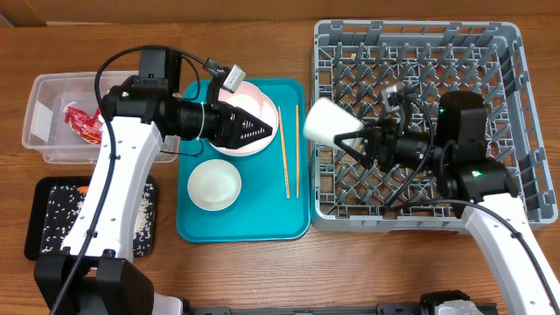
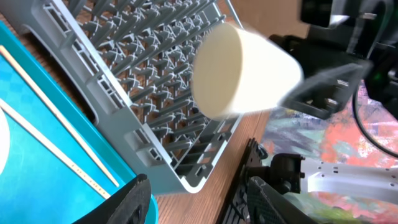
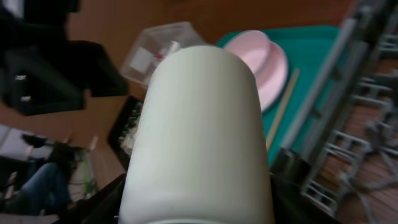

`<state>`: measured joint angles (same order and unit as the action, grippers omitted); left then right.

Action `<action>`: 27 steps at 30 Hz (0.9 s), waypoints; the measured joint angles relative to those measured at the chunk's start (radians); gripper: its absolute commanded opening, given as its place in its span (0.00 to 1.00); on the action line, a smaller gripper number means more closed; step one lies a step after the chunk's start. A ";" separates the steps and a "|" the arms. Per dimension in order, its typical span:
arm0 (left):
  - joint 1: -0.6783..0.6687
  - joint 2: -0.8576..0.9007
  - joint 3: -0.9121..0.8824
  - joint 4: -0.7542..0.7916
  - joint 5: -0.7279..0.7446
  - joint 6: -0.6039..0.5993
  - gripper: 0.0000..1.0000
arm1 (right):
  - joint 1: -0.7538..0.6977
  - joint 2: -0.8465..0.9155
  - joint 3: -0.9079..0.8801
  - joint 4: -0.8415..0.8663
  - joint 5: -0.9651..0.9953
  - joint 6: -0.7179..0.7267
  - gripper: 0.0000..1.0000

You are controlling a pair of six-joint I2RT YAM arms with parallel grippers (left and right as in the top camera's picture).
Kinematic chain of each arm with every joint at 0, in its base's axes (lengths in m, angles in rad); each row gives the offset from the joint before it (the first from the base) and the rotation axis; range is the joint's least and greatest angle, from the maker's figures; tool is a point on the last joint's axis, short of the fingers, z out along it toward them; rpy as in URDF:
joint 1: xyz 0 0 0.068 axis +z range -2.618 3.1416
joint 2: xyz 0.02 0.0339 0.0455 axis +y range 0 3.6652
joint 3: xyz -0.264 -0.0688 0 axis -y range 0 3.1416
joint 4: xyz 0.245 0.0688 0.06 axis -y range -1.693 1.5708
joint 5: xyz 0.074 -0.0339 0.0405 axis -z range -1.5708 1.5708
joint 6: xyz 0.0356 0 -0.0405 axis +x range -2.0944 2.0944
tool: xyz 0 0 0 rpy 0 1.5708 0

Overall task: Sort waste into correct bins and load items into the dishwasher
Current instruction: 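Lower the cup upside down into the dish rack with the right gripper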

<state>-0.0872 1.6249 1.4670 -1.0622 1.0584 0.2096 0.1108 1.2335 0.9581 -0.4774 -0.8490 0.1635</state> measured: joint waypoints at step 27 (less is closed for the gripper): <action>0.000 0.000 0.000 -0.013 -0.149 -0.077 0.51 | 0.248 0.182 0.468 -0.830 0.965 0.183 0.16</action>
<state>-0.0872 1.6249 1.4670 -1.0756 0.9096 0.1326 0.3588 1.4158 1.4265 -1.3079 0.1158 0.3470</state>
